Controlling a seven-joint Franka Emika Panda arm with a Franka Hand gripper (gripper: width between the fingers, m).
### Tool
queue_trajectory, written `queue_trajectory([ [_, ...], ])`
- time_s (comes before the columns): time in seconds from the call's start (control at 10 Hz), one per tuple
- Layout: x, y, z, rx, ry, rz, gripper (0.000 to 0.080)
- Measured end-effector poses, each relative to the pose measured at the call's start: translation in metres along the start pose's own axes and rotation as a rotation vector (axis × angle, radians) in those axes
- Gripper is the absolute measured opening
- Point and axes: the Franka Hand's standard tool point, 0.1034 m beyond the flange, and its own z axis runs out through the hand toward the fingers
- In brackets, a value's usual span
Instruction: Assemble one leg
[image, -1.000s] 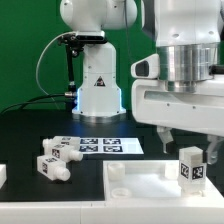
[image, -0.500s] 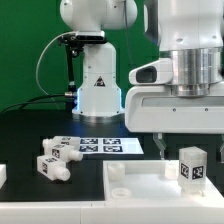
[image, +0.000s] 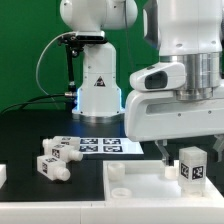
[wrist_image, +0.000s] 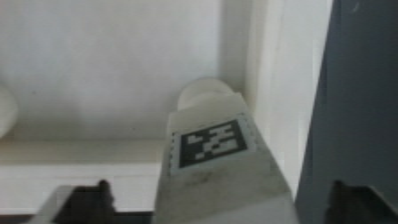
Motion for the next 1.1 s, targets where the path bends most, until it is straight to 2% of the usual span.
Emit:
queue_trajectory([
  [0.1,0.0000,0.0004,0.0001,0.000,0.000,0.000,0.0391],
  [0.2,-0.0001,0.0004,0.0003,0.000,0.000,0.066,0.0391],
  [0.3,-0.0001,0.0004,0.0004,0.000,-0.001,0.128,0.0284],
  [0.6,0.0006,0.0003,0.0012,-0.008,0.007,0.472,0.0284],
  [1.1,-0.0010,-0.0025,0.0029,-0.013,0.020,1.382,0.0284],
])
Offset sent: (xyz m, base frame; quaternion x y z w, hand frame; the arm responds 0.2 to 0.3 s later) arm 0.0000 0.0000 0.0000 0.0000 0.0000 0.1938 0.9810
